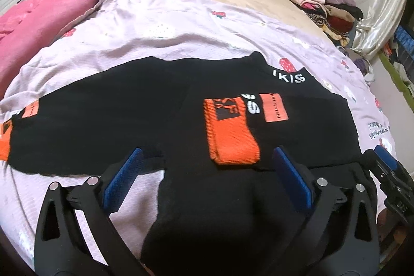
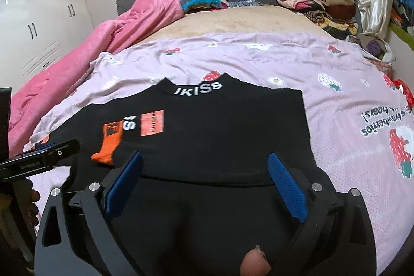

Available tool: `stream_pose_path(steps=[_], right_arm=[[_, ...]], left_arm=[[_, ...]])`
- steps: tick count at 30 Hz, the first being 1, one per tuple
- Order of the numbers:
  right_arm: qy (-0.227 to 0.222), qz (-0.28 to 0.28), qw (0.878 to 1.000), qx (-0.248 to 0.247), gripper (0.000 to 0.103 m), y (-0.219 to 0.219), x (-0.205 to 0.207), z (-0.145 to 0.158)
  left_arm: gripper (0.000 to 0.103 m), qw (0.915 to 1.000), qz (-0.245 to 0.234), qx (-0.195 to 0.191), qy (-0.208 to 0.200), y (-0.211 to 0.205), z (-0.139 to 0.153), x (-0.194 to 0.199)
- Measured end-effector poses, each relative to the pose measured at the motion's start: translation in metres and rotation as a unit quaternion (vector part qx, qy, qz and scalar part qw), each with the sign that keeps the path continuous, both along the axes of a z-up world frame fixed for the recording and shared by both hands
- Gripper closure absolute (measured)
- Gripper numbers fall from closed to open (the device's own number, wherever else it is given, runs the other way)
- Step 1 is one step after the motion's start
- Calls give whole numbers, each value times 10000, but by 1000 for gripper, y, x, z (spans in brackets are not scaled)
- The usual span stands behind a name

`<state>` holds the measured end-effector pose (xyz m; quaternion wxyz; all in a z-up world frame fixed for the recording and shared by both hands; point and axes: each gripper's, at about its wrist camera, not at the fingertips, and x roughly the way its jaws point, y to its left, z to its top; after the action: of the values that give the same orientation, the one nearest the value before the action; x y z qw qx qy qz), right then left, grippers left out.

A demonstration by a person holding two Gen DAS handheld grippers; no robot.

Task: Fold small clothes
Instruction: 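Move the left tool to the orange cuff of the other sleeve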

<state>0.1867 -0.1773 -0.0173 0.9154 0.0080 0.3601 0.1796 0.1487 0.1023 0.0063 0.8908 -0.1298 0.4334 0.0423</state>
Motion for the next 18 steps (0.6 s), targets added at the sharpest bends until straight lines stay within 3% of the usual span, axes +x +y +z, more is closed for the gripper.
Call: stream_pose_path(steps=[18], right_arm=[[-280, 645, 9975, -65, 6, 65, -25, 19]], left_arm=[[10, 9979, 593, 144, -193, 49, 9, -37]])
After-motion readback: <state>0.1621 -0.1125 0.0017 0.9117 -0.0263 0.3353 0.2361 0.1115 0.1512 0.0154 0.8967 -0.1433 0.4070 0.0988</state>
